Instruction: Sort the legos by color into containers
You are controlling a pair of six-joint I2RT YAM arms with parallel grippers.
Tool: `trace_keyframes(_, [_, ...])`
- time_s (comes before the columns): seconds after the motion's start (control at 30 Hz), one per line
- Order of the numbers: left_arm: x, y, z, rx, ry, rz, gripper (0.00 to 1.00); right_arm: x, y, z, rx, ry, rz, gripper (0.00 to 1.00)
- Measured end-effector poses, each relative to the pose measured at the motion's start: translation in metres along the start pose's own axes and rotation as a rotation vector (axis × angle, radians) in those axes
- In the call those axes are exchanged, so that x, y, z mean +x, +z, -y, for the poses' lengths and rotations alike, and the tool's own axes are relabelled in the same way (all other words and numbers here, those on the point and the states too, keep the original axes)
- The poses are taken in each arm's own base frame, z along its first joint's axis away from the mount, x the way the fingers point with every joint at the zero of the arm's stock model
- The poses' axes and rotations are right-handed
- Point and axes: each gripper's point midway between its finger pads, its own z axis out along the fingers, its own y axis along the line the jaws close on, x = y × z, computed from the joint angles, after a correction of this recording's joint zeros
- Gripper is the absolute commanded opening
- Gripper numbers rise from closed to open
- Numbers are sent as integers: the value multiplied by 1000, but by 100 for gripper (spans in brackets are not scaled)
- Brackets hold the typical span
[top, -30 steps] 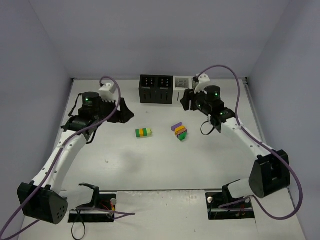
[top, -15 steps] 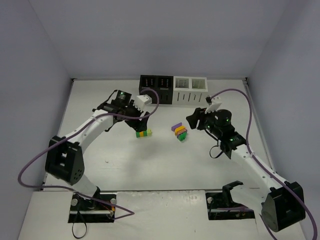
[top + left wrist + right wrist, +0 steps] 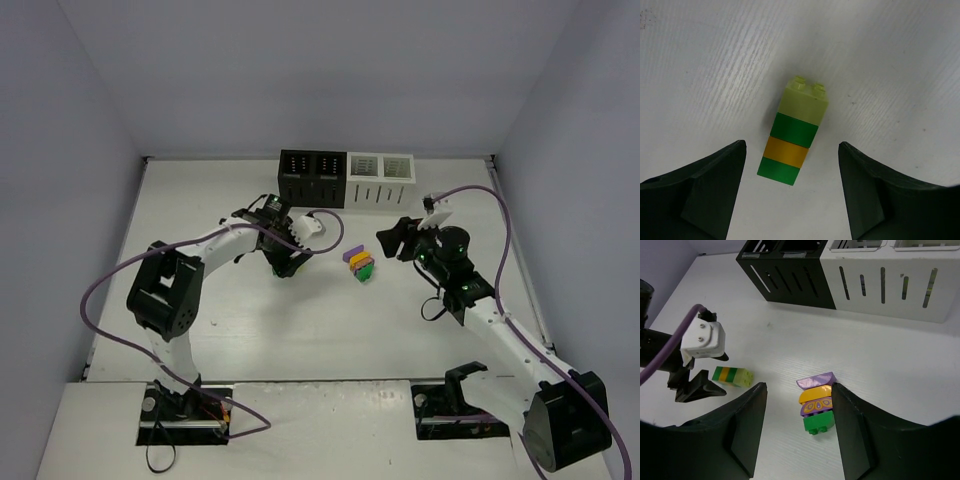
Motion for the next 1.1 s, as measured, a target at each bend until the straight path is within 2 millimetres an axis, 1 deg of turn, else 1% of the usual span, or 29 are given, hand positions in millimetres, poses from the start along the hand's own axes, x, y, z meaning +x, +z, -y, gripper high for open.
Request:
trace_keyframes(0.03, [0,2,-2,-3,3,-6,64,-2,0,-1,-2,2,7,51])
trace_keyframes(0.1, [0,5,-6,-11,13,-14,61,-5,1,-2,-6,4,20,50])
trace_keyframes(0.33, [4,19,-10,-11,24,-34,58,-2,1,-1,-7,7,21,50])
trace_keyframes(0.47, [6,24,-12,-12,34,-40,54,-3,1,-1,-8,8,23,50])
trace_keyframes(0.57, [4,24,-13,-17,39,-31,45,-3,1,-1,-8,10,22,50])
trace_keyframes(0.6, [3,24,-14,-18,39,-29,39,-2,1,-1,-8,10,22,50])
trace_keyframes(0.63, [2,24,-14,-19,38,-26,35,-2,2,-1,-8,10,21,50])
trace_keyframes(0.73, [-2,19,-14,-24,39,-9,28,1,4,0,-8,16,11,51])
trace_keyframes(0.8, [-12,7,-14,-39,47,24,26,5,6,1,-11,23,-5,52])
trace_keyframes(0.83, [-18,-3,-14,-52,54,48,25,8,7,0,-17,25,-14,52])
trace_keyframes(0.9, [-35,-28,-12,-86,75,109,25,12,8,-3,-32,33,-40,54])
trace_keyframes(0.93, [-48,-44,-11,-110,91,156,25,14,8,-5,-44,39,-61,55])
trace_keyframes(1.0, [-68,-76,-4,-152,127,245,24,8,11,-15,-82,48,-88,58])
trace_keyframes(1.03, [-76,-91,2,-170,146,290,25,4,13,-21,-106,55,-98,64])
trace_keyframes(1.1, [-87,-122,14,-200,180,367,25,-10,14,-35,-159,74,-103,68])
